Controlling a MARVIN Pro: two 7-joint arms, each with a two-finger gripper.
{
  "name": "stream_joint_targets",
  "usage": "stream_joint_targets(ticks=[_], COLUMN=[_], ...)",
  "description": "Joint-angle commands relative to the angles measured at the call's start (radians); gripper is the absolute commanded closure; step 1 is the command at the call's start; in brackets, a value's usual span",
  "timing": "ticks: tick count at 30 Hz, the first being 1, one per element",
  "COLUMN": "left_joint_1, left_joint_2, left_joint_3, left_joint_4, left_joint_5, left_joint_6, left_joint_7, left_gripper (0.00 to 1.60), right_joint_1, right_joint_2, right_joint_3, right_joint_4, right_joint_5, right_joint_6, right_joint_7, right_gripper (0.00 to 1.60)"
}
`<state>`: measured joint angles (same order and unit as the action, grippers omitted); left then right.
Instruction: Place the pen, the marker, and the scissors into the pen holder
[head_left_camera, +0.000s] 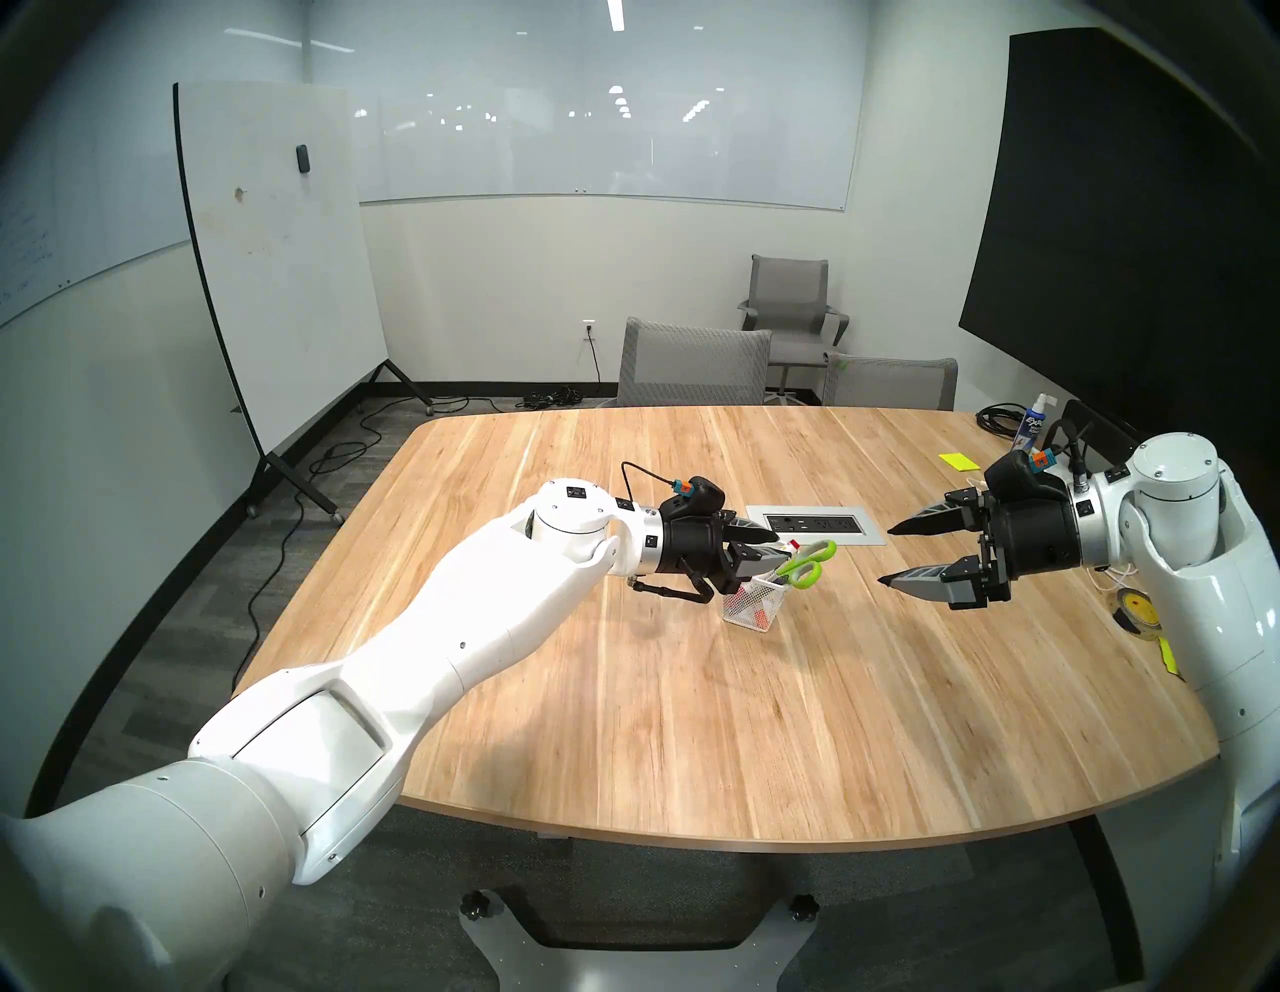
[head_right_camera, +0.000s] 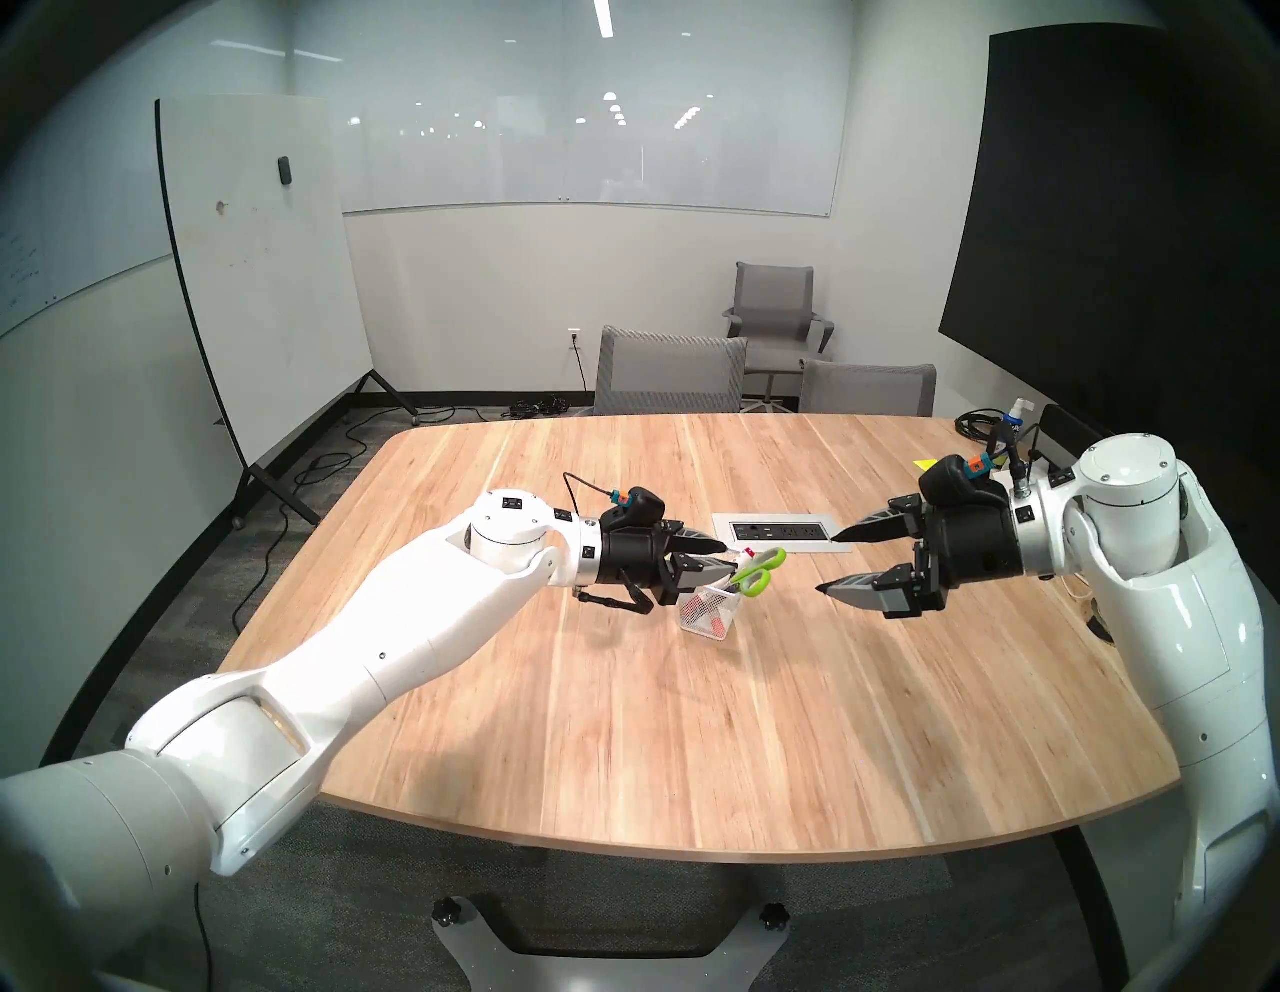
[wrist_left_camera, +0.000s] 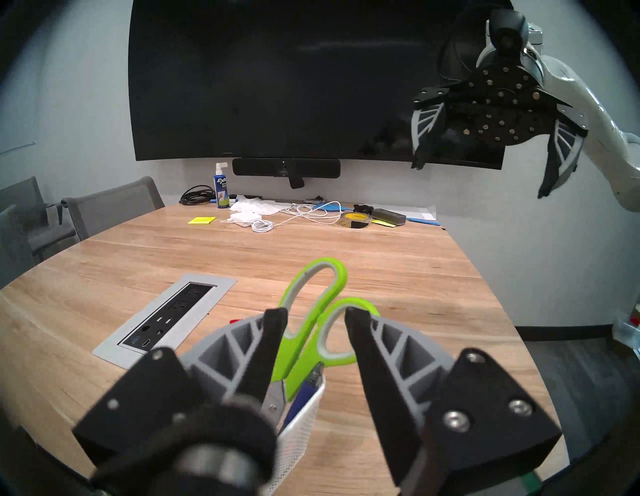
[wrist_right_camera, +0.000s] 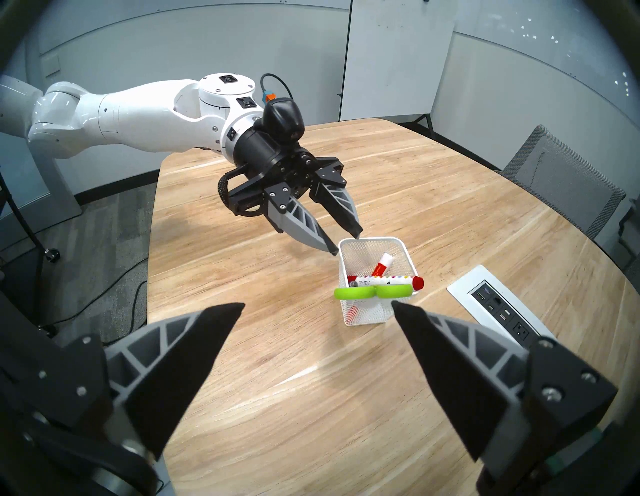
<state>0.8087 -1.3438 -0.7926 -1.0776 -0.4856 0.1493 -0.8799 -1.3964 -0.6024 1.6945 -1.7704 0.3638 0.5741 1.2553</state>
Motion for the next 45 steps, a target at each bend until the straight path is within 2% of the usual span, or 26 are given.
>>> stream_joint_targets(ticks=[1, 11, 13, 14, 15, 22, 24, 25, 27, 28, 30, 33, 34, 35, 36, 41, 43, 44, 45], left_joint_1=[0.030, 0.088, 0.107, 0.106, 0.120, 0.185, 0.198, 0.222, 0.229, 0.259, 0.264, 0.300, 0.319, 0.312, 0.337, 0.384, 0.416, 0.419, 0.449], left_joint_2=[0.052, 0.119, 0.138, 0.133, 0.147, 0.198, 0.208, 0.225, 0.227, 0.252, 0.253, 0.279, 0.298, 0.284, 0.307, 0.341, 0.361, 0.360, 0.385], left_joint_3=[-0.002, -0.022, -0.029, -0.030, -0.033, -0.055, -0.057, -0.062, -0.064, -0.074, -0.077, -0.090, -0.097, -0.096, -0.107, -0.135, -0.152, -0.155, -0.168], left_joint_4=[-0.113, -0.248, -0.287, -0.267, -0.300, -0.398, -0.423, -0.457, -0.450, -0.496, -0.487, -0.540, -0.584, -0.537, -0.593, -0.636, -0.682, -0.674, -0.736], left_joint_5=[-0.004, -0.013, -0.016, -0.019, -0.018, -0.034, -0.035, -0.040, -0.043, -0.048, -0.052, -0.057, -0.055, -0.059, -0.061, -0.064, -0.068, -0.067, -0.064], left_joint_6=[0.025, 0.073, 0.087, 0.085, 0.094, 0.121, 0.128, 0.140, 0.143, 0.159, 0.164, 0.191, 0.207, 0.208, 0.226, 0.278, 0.307, 0.318, 0.342], left_joint_7=[-0.010, 0.000, 0.009, 0.005, 0.014, 0.043, 0.050, 0.063, 0.066, 0.087, 0.091, 0.125, 0.147, 0.147, 0.171, 0.250, 0.295, 0.308, 0.351], left_gripper=[0.39, 0.35, 0.23, 0.15, 0.10, 0.24, 0.23, 0.17, 0.16, 0.18, 0.19, 0.22, 0.23, 0.19, 0.18, 0.20, 0.21, 0.20, 0.20], right_joint_1=[0.010, 0.009, 0.009, 0.009, 0.009, 0.008, 0.008, 0.008, 0.008, 0.008, 0.008, 0.008, 0.008, 0.008, 0.008, 0.008, 0.008, 0.008, 0.008], right_joint_2=[0.002, 0.002, 0.002, 0.002, 0.002, 0.002, 0.002, 0.002, 0.002, 0.002, 0.002, 0.002, 0.002, 0.002, 0.002, 0.002, 0.002, 0.002, 0.002], right_joint_3=[0.007, 0.007, 0.007, 0.007, 0.007, 0.006, 0.006, 0.006, 0.006, 0.006, 0.006, 0.006, 0.006, 0.006, 0.006, 0.006, 0.007, 0.007, 0.007], right_joint_4=[-0.004, -0.004, -0.004, -0.004, -0.004, -0.004, -0.004, -0.004, -0.004, -0.004, -0.004, -0.004, -0.004, -0.004, -0.004, -0.004, -0.004, -0.004, -0.004], right_joint_5=[0.006, 0.005, 0.004, 0.004, 0.004, 0.003, 0.003, 0.003, 0.003, 0.003, 0.003, 0.003, 0.003, 0.003, 0.003, 0.003, 0.003, 0.003, 0.003], right_joint_6=[0.001, 0.000, 0.000, 0.000, 0.000, -0.001, -0.001, -0.001, -0.001, -0.001, -0.001, -0.002, -0.002, -0.002, -0.002, -0.002, -0.002, -0.002, -0.002], right_joint_7=[0.004, 0.003, 0.003, 0.003, 0.003, 0.002, 0.002, 0.002, 0.002, 0.002, 0.002, 0.003, 0.003, 0.003, 0.003, 0.003, 0.003, 0.004, 0.004], right_gripper=[0.00, 0.00, 0.00, 0.00, 0.00, 0.00, 0.00, 0.00, 0.00, 0.00, 0.00, 0.00, 0.00, 0.00, 0.00, 0.00, 0.00, 0.00, 0.00])
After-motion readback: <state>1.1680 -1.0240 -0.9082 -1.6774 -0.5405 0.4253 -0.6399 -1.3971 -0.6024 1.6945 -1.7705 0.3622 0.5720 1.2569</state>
